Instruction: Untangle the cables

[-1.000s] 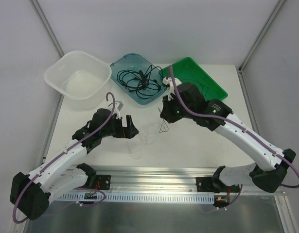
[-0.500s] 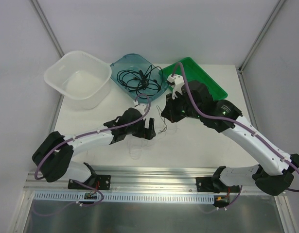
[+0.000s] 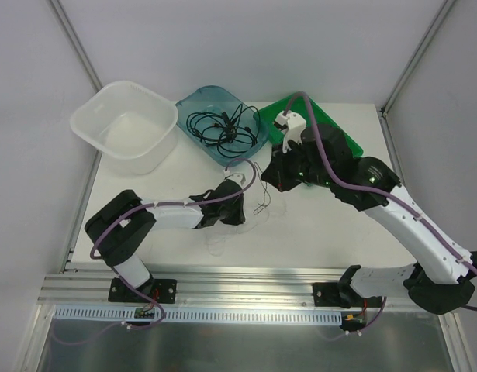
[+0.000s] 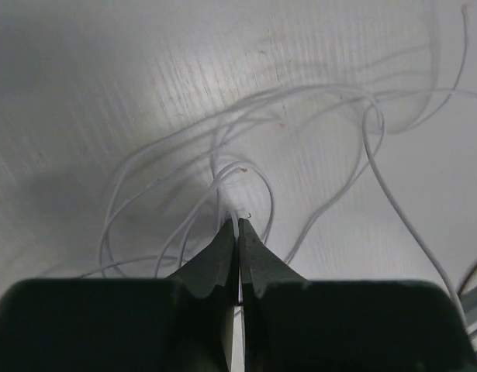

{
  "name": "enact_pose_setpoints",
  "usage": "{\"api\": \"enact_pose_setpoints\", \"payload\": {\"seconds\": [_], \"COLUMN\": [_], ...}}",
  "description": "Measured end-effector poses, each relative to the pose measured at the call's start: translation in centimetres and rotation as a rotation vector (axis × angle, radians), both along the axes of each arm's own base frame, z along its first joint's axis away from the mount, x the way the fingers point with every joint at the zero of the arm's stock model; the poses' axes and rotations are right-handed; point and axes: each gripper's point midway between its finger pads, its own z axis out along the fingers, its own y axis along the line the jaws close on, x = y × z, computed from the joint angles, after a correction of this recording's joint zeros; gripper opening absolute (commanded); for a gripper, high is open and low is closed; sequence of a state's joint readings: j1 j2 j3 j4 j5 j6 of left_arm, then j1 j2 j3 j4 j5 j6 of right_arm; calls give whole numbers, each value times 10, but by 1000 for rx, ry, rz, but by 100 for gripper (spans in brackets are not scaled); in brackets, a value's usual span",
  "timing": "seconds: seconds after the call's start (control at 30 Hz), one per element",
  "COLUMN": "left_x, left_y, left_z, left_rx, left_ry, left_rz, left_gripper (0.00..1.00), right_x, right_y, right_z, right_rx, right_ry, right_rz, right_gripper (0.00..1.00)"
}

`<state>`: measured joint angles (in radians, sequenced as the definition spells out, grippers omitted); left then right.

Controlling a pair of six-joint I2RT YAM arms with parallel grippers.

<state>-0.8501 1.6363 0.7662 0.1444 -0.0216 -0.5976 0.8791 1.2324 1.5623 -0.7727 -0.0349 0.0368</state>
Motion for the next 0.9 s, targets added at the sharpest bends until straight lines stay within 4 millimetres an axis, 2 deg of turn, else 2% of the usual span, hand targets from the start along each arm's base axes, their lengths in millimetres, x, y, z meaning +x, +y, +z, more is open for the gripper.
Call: {"api": "enact_pose_setpoints", "payload": {"seconds": [0.1,0.2,0.27,0.37,0.47,0.57,0.67,0.73,0.83,0.9], "left_x": [8,15,18,24,35,41,38,32,23,20], "left_y": [-2,2,7,16,36,61,83,90,98,100], "left_z": [0,-1,-2,-2,-2,-2,-1,0,6,16], "left_rx": [-3,13,28,39,47,59,90,101,106,96], "left_ry": [6,7,6,5,14,19,25,31,33,21], "left_rz": [63,127,170,229,306,372,413,415,411,406], "left_gripper": [0,0,0,0,0,0,0,0,2,10], "right_x": [-2,-4,-7,-13,-20,-27,-26,-17,11,39], "right_y": [-5,-15,-29,-58,-94,-133,-160,-167,-163,-160], "right_z": [23,54,78,117,149,169,178,175,153,133], "right_rx": [25,63,88,131,167,182,180,144,35,-46], "right_ry": [-36,-104,-169,-285,-409,-514,-589,-613,-595,-561], "right_rz": [1,-1,-15,-67,-145,-244,-335,-388,-446,-491], "right_gripper": [1,1,1,1,1,1,1,1,1,1]}}
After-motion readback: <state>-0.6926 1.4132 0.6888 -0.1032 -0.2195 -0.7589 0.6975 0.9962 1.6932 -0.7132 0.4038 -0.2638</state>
